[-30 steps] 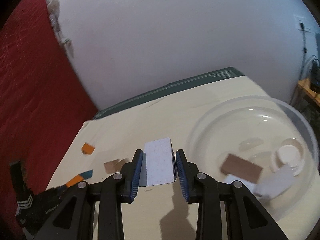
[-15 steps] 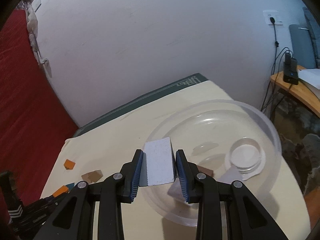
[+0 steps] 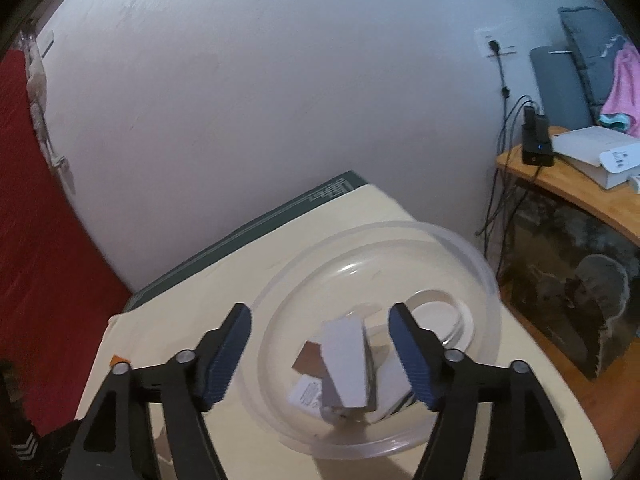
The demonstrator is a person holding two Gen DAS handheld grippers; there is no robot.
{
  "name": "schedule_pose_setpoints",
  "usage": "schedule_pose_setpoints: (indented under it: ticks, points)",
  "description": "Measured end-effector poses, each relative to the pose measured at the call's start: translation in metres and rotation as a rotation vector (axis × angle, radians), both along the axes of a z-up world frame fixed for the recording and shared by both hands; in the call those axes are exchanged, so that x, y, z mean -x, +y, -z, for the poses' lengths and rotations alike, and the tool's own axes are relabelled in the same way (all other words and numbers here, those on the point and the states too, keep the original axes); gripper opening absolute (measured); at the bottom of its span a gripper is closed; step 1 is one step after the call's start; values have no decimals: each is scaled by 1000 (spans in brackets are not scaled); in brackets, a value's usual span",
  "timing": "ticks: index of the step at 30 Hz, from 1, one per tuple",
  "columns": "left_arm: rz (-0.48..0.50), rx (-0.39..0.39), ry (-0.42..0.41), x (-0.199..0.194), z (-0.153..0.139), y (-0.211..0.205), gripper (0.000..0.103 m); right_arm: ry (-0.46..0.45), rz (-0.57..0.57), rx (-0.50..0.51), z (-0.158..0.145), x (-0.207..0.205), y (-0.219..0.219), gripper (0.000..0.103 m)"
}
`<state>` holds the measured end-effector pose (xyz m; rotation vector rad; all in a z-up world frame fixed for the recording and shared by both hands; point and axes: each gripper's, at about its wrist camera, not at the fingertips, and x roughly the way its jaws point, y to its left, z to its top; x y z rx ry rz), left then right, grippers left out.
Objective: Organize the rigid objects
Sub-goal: 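Carry the white block into the bowl and open the right gripper while the left holds the orange block, then lower the orange block into the bowl and open the left gripper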
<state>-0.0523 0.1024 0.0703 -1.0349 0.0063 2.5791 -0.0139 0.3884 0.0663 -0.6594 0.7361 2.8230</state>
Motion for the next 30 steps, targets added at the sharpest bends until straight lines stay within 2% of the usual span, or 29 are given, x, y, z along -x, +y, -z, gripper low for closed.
schedule_pose_setpoints:
  ticks: [7,16,23,30]
  points:
    - [82,-4,22,5,-11,37,35,22,53,-19,-1,-4,2,90]
    - [178,-18,45,17,-24,82,35,31,107,-12,0,-10,7,91]
    - [220,-38,28,29,-24,105,35,39,173,16,1,-18,18,91]
    - [249,-60,1,38,-18,126,35,36,183,18,0,-17,19,91]
